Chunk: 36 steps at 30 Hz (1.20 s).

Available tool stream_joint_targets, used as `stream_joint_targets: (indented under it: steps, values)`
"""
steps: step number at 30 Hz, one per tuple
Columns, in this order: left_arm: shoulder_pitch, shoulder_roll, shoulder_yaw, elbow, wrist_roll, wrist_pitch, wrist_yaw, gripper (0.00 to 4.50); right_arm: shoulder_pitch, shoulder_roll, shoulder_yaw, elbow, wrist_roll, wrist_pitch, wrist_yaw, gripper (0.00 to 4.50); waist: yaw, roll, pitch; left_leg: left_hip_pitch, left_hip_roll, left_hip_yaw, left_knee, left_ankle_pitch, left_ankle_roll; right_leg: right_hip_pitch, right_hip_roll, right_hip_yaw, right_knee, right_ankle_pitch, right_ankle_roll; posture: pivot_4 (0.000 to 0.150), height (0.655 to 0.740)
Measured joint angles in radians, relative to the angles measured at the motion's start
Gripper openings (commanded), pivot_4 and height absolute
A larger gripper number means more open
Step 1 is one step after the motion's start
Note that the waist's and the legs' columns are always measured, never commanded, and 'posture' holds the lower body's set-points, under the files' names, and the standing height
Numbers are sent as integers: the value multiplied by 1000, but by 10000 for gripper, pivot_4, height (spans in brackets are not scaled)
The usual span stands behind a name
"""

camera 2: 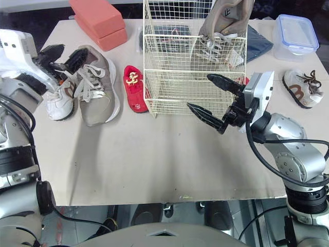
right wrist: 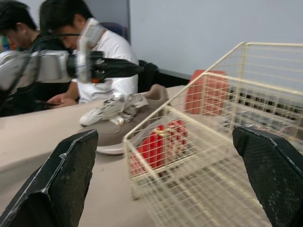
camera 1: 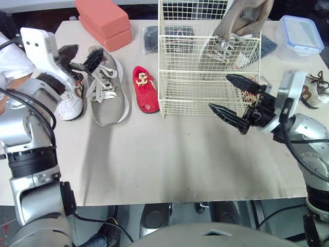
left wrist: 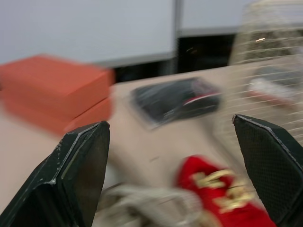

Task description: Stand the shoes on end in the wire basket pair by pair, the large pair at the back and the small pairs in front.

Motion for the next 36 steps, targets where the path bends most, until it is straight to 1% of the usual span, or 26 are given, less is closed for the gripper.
stream_joint_targets:
  steps: [5, 11, 15, 19, 26, 30, 34, 35, 36]
  values:
    - [-76, 31, -1, 163, 43, 21, 11, 45000, 29, 12, 4, -7, -20, -9, 2, 44815, 0, -3, 1, 0, 0, 0, 0, 0, 0, 0, 0, 0, 0, 0, 0, 1500, 6860]
    - [-200, 43, -24, 382, 88, 56, -24, 45000, 65, 16, 4, -21, -43, -40, 19, 44815, 0, -3, 0, 0, 0, 0, 0, 0, 0, 0, 0, -1, 1, 0, 0, 1500, 6860]
    - [-290, 57, -89, 540, 132, 102, -89, 45000, 67, 25, 7, -23, -55, -47, 20, 44815, -1, -4, 0, 0, -1, 0, 0, 0, 0, 0, 0, -2, 1, 0, 0, 1500, 6860]
    - [-415, 64, -146, 726, 198, 103, -161, 45000, 71, 34, 14, -26, -66, -50, 17, 44815, 0, -5, 0, -1, -2, 1, 0, 0, 0, 0, 1, -3, 0, 0, 0, 1500, 6860]
    - [-562, 83, -275, 942, 336, 96, -316, 45000, 76, 52, 20, -37, -85, -53, 11, 44815, -1, -5, 1, 0, -2, 1, 0, 0, 0, -1, 1, -4, 1, 0, 0, 1500, 6860]
    - [-628, 84, -305, 1046, 398, 86, -350, 45000, 80, 60, 23, -39, -99, -65, 11, 44815, -2, -6, 0, 0, -2, 1, 0, 0, 0, -1, 1, -4, 1, -2, 3, 1500, 6860]
    - [-670, 87, -325, 1105, 437, 101, -394, 34570, 84, 65, 31, -39, -109, -68, 11, 45000, -3, -6, 0, 0, -2, 2, 0, 0, 0, -1, 1, -4, 1, -2, 3, 1500, 6860]
    - [-675, 88, -330, 1112, 452, 107, -414, 28951, 84, 65, 31, -39, -110, -69, 11, 45000, -5, -6, 0, 0, -1, 2, 0, 0, 0, -1, 1, -3, 1, -2, 3, 1500, 6860]
    - [-676, 89, -344, 1118, 466, 108, -434, 25241, 84, 66, 31, -39, -110, -69, 11, 45000, -6, -6, 0, 1, -1, 2, 0, 0, 0, -1, 1, -3, 1, -2, 3, 1500, 6860]
